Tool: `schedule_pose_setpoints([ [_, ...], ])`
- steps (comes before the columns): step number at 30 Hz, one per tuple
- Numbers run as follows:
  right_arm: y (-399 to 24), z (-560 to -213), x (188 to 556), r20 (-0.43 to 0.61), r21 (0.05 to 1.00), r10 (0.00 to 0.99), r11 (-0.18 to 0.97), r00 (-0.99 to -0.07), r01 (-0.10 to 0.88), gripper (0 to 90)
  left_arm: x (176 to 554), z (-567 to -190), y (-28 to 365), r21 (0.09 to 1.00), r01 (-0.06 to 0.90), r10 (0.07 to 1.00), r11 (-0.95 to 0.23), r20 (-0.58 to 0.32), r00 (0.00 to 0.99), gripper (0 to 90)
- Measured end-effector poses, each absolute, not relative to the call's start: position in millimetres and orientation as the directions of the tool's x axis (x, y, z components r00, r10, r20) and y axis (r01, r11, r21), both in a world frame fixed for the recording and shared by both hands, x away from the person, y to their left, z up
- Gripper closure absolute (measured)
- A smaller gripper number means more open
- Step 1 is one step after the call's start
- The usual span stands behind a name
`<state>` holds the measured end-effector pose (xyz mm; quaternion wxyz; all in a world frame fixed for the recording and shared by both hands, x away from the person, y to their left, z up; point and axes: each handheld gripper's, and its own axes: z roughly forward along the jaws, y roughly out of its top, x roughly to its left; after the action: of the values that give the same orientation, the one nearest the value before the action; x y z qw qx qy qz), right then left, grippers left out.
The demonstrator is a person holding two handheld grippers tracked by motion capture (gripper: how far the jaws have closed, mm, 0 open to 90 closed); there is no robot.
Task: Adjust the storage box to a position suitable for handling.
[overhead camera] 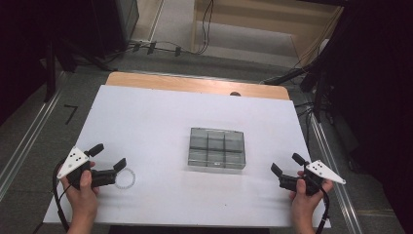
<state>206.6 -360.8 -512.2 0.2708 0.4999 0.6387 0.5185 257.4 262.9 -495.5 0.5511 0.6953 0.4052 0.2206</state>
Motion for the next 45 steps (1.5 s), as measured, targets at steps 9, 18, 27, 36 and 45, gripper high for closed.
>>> schedule_pose_setpoints([
  [9,-356.3,-508.0,207.3,0.23,0.916,0.892,-0.062,-0.39,0.396,0.0,258.8,-497.2,262.6,0.945,0.321,0.804,-0.059,-0.146,0.576,0.3],
  [18,-346.7,-487.1,212.2,0.216,0.93,0.889,-0.061,-0.403,0.364,0.0,258.6,-497.2,261.5,0.952,0.299,0.807,-0.071,-0.121,0.578,0.3],
  [27,-346.9,-472.5,228.2,0.211,0.939,0.899,-0.077,-0.383,0.336,0.0,258.5,-496.8,262.6,0.952,0.3,0.814,-0.065,-0.123,0.568,0.3],
  [36,-339.1,-462.2,249.0,0.216,0.941,0.896,-0.085,-0.387,0.327,0.0,259.9,-496.7,261.5,0.951,0.301,0.802,-0.075,-0.122,0.585,0.3],
  [45,-328.0,-471.7,265.0,0.215,0.923,0.884,-0.045,-0.415,0.383,4.1,260.6,-497.7,261.0,0.948,0.309,0.793,-0.08,-0.128,0.596,0.3],
])
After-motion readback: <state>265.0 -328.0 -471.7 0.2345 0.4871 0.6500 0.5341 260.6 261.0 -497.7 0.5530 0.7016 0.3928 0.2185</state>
